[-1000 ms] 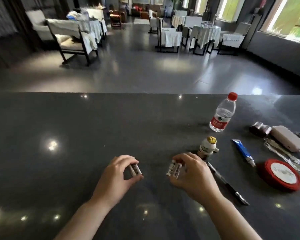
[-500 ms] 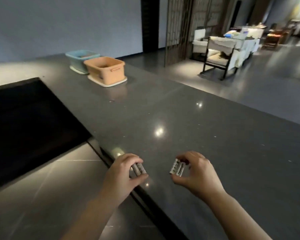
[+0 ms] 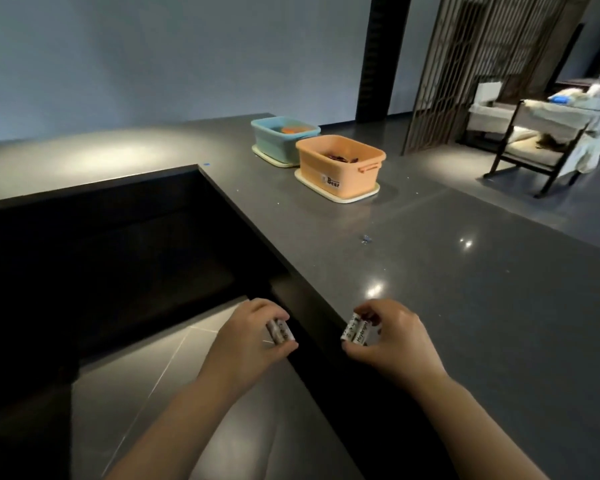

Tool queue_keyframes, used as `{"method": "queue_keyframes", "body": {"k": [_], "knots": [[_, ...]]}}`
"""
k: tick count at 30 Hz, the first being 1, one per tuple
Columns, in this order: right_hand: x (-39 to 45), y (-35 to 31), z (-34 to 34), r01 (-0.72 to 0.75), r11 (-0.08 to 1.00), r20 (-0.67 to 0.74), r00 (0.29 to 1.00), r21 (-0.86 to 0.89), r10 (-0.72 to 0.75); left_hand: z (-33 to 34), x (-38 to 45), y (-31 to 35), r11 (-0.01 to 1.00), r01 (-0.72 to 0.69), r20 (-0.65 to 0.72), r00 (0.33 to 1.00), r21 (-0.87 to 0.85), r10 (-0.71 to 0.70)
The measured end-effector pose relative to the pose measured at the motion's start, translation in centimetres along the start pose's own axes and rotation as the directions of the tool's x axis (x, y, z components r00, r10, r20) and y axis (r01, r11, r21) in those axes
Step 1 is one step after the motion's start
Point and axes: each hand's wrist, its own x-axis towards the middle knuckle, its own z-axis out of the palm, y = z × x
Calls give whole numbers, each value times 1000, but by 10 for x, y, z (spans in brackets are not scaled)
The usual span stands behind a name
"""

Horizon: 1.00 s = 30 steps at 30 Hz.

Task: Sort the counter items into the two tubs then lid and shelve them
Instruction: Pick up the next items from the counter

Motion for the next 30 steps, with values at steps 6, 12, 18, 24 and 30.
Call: {"method": "queue_keyframes", "body": {"k": [6, 12, 18, 24, 30], "knots": [[116, -19, 39, 30, 1000, -42, 999, -2, -30, -16, 94, -65, 1000, -12, -22, 1000, 14, 12], [235, -46, 67, 27, 1000, -59, 998, 14, -26, -47, 195, -122, 999, -11, -26, 1000, 31, 12], [342, -72, 91, 19, 1000, -48, 999, -13, -20, -70, 284, -191, 1000, -15, -28, 999, -14, 15], [453, -95, 130, -24, 999, -101, 995, -42, 20, -98, 397, -270, 995, -98, 18, 995, -1, 98], [552, -111, 160, -86, 994, -168, 983, -60, 75, -128, 503, -342, 989, -147, 72, 987, 25, 145]]}}
